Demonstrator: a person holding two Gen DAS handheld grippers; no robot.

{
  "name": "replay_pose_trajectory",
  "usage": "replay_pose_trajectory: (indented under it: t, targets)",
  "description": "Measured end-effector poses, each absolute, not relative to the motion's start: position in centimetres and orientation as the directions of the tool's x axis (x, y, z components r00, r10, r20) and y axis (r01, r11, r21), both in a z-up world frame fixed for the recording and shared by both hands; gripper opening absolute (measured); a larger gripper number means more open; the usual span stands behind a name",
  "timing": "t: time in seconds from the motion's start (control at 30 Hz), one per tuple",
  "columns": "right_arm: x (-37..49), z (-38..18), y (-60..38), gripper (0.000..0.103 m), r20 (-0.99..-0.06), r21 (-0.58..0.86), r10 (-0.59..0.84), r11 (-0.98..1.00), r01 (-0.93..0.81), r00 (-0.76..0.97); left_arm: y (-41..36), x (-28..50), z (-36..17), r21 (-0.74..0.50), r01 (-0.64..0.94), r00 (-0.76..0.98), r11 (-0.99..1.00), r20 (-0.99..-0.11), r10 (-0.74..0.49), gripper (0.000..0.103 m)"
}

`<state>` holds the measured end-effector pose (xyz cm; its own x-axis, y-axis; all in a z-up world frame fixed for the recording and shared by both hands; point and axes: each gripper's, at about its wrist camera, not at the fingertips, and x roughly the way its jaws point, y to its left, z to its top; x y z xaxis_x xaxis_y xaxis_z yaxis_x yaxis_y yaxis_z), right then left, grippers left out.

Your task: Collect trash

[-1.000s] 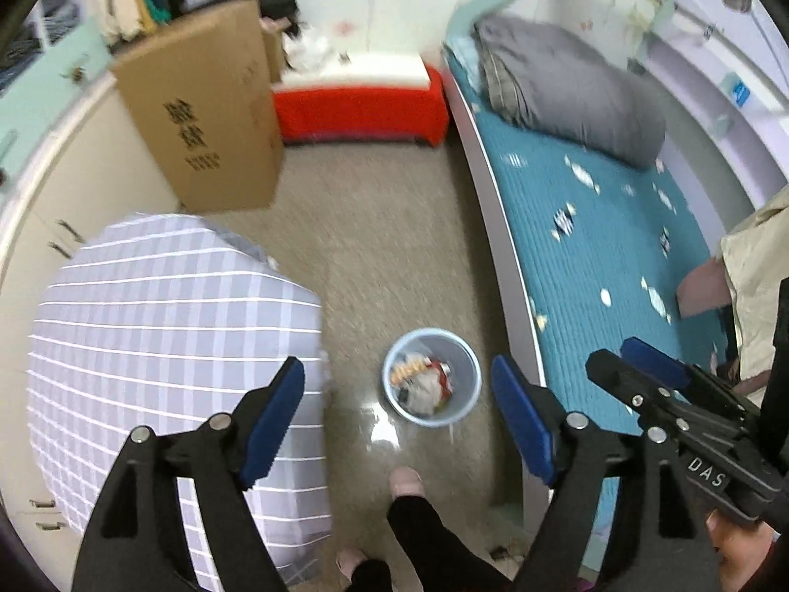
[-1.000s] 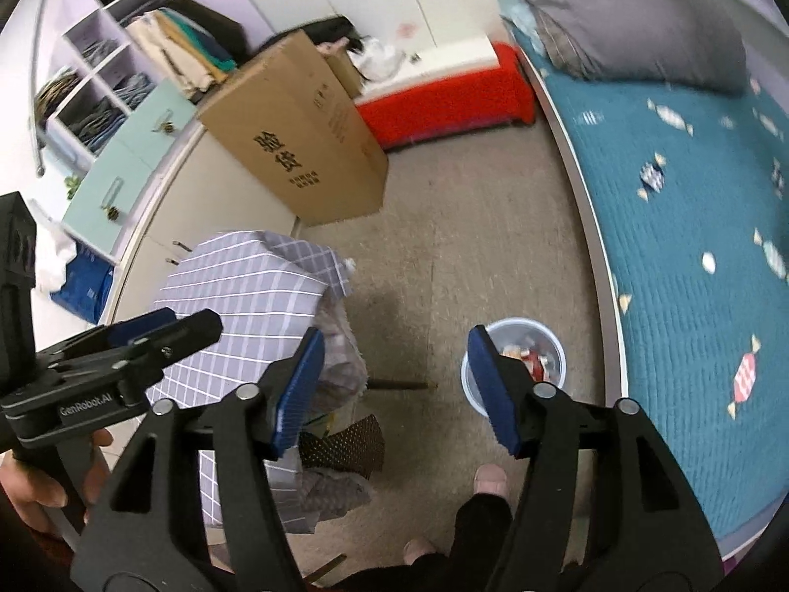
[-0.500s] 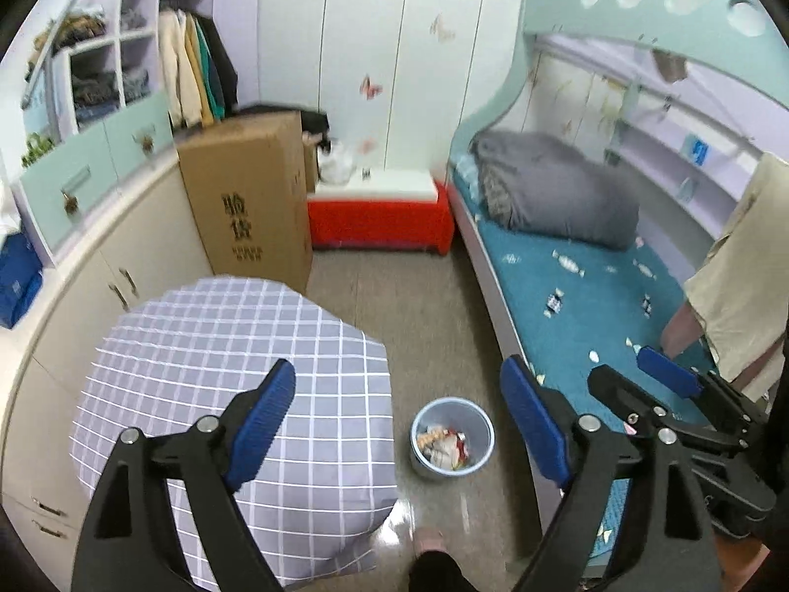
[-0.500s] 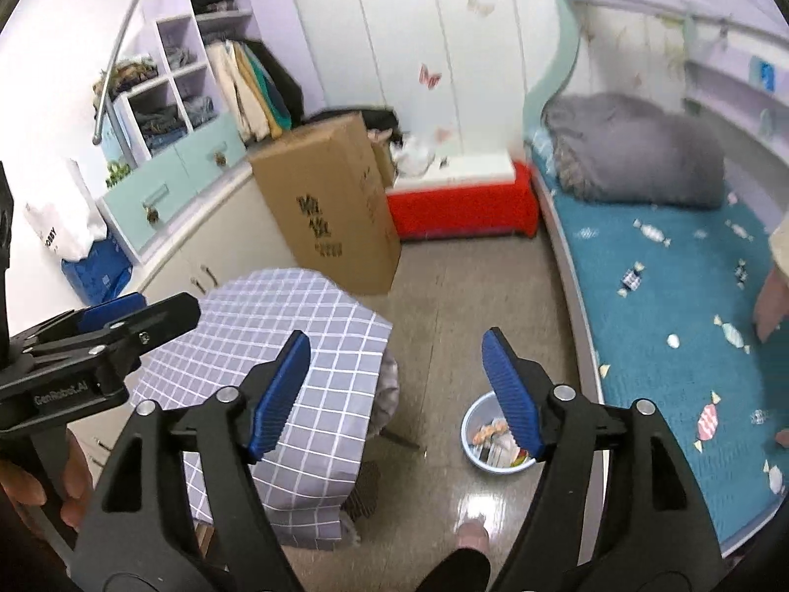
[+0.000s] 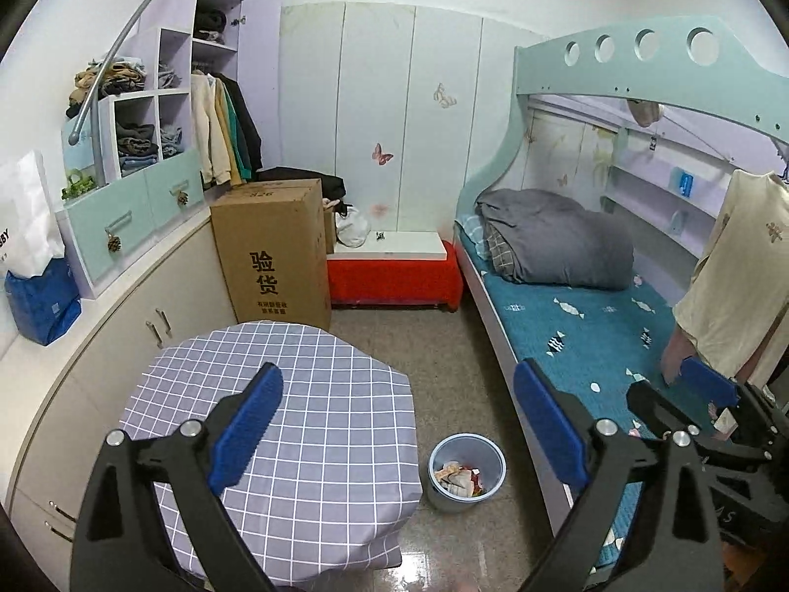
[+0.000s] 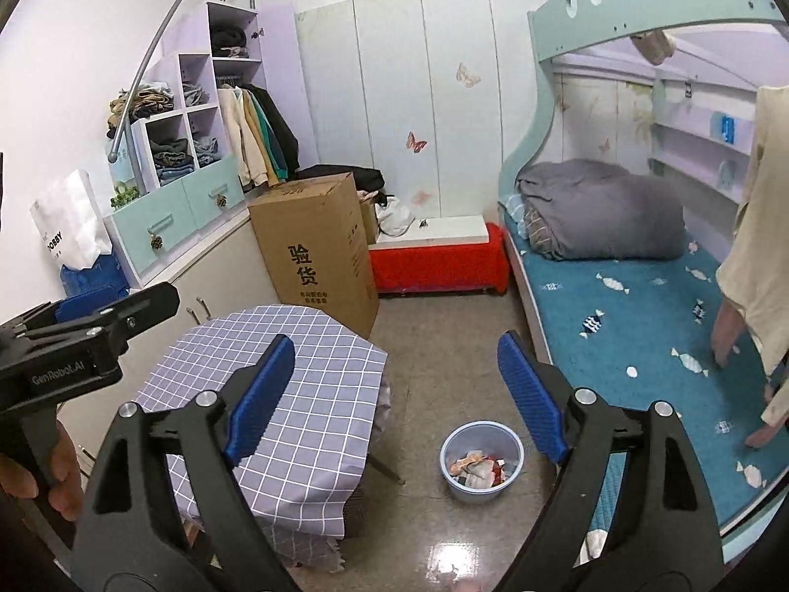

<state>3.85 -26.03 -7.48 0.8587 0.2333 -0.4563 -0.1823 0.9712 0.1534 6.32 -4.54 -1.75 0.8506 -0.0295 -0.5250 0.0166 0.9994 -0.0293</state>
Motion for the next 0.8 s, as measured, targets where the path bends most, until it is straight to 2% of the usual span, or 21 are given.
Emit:
replay_pose_trajectory:
  t: [0.8]
  targets:
    - [2.1,-7.5,-26.7,0.088,-0.458,0.118,0.248,0.969,-0.218,0.854,-6.5,4.8,-1.8,-0.013,0.014,0.842,1.0,-0.539,-0.019,0.093]
